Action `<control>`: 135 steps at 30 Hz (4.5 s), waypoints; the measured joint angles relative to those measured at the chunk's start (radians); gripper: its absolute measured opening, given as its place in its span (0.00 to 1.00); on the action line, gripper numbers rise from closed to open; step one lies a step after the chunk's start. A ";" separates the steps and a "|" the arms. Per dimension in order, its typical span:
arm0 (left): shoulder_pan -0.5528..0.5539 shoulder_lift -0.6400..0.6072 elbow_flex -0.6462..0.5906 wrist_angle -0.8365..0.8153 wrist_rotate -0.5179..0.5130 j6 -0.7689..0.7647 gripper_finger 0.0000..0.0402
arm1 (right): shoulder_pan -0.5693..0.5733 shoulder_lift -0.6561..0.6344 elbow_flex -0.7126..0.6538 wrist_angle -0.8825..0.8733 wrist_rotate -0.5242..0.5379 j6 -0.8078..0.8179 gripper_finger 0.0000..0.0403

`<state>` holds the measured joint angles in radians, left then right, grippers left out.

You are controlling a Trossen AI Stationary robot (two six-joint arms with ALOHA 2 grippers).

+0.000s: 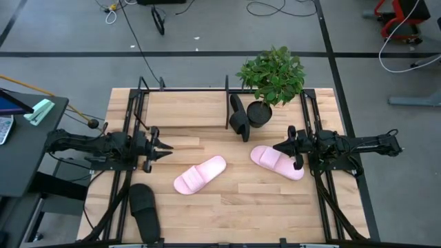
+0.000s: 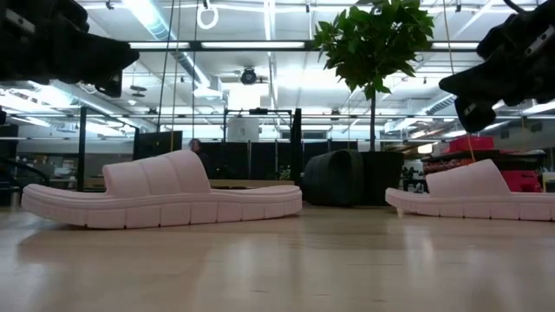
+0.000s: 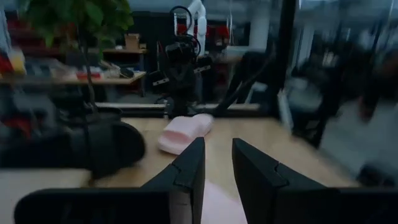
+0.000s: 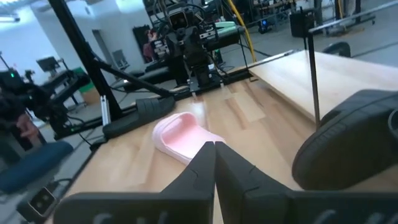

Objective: Pick and place slides into the shelf
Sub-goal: Put the right pink slide on the shelf

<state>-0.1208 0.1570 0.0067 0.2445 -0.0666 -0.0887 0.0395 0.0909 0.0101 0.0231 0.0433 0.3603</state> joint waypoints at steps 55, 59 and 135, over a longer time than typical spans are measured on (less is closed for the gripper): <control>0.000 0.731 1.080 -0.289 -0.071 0.048 0.10 | 0.000 0.627 1.230 -0.564 -0.112 -0.305 0.05; 0.000 0.731 1.080 -0.288 -0.071 0.011 0.10 | 0.000 0.732 1.358 -0.654 -0.112 -0.366 0.04; 0.080 0.726 1.081 -0.777 -0.068 -0.115 0.15 | 0.002 0.650 0.588 -1.071 -0.216 0.422 0.60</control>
<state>-0.0410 0.8833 1.0874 -0.5323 -0.1341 -0.2036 0.0418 0.7414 0.5982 -1.0484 -0.1728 0.7824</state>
